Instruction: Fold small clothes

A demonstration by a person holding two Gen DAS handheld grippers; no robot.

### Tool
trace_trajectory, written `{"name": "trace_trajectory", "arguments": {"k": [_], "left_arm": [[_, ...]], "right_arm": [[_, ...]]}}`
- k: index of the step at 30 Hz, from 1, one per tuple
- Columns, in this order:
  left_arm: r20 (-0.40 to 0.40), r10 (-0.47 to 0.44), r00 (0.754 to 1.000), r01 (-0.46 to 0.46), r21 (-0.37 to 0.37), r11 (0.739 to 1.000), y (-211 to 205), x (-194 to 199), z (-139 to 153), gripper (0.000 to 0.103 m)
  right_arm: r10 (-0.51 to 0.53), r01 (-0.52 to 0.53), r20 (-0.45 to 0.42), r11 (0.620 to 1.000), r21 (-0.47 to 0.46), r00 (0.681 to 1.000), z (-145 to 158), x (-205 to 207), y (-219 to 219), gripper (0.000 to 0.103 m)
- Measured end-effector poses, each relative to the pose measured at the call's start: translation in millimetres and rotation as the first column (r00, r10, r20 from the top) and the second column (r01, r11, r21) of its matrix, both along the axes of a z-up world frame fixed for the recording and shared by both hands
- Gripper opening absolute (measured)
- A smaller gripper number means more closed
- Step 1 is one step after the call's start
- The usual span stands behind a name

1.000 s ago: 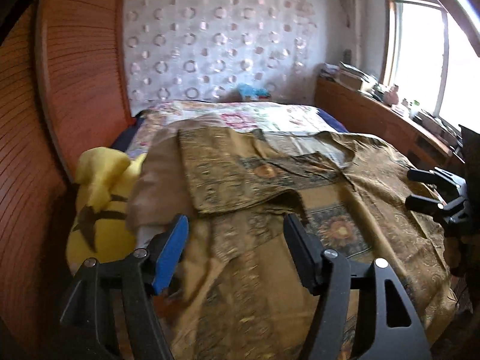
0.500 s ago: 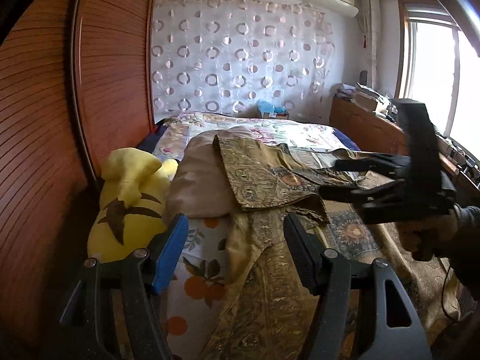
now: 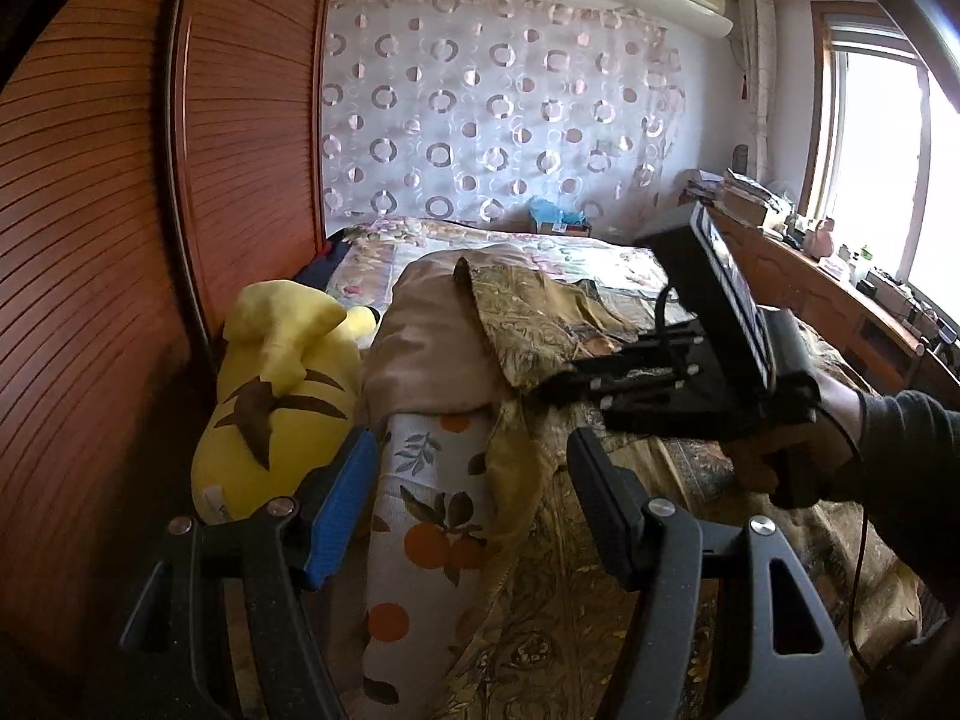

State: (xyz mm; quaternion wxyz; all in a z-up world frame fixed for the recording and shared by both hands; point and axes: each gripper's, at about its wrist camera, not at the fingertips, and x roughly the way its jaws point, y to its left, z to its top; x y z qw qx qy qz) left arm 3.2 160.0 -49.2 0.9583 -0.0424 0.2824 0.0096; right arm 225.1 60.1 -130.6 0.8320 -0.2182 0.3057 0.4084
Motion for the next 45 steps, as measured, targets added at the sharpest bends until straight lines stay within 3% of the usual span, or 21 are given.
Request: {"name": "trace_trajectory", "arguments": {"k": [1, 9, 13, 15, 25, 31, 37, 45], "left_arm": [[0.000, -0.001, 1.000, 0.001, 0.000, 1.000, -0.4, -0.6, -0.7, 0.067], [-0.011, -0.025, 1.000, 0.025, -0.006, 1.000, -10.4, 4.3, -4.5, 0.067], [-0.012, -0.046, 0.999, 0.046, -0.005, 0.999, -20.8, 8.3, -3.2, 0.067], [-0.011, -0.055, 0.998, 0.055, -0.004, 0.998, -25.6, 9.4, -2.1, 0.067], [-0.010, -0.108, 0.994, 0.108, -0.001, 0.994, -56.1, 14.6, -1.1, 0.068], [-0.014, -0.140, 0.990, 0.140, 0.004, 0.990, -80.2, 20.8, 1.1, 0.068], [-0.016, -0.177, 0.984, 0.177, 0.011, 0.984, -101.5, 24.7, 3.8, 0.068], [-0.019, -0.231, 0.973, 0.231, 0.007, 0.973, -128.4, 30.5, 3.1, 0.068]], "right_arm": [[-0.008, 0.008, 0.007, 1.000, 0.009, 1.000, 1.5, 2.7, 0.6, 0.012], [-0.274, 0.267, 0.066, 0.958, 0.107, 0.959, 20.8, 51.7, -36.5, 0.010], [-0.292, 0.286, 0.021, 0.948, 0.139, 0.956, 21.2, 63.1, -55.0, 0.047], [-0.291, 0.287, 0.008, 0.946, 0.149, 0.957, 21.2, 62.7, -63.6, 0.055], [-0.332, 0.325, 0.050, 0.939, 0.113, 0.942, 22.5, -12.2, -138.5, 0.057], [-0.388, 0.378, 0.044, 0.913, 0.151, 0.920, 20.7, -58.6, -194.4, 0.057], [-0.487, 0.469, 0.058, 0.862, 0.192, 0.872, 20.9, -94.5, -239.9, 0.057], [-0.625, 0.601, 0.041, 0.765, 0.232, 0.780, 14.8, -125.9, -304.3, 0.063]]}}
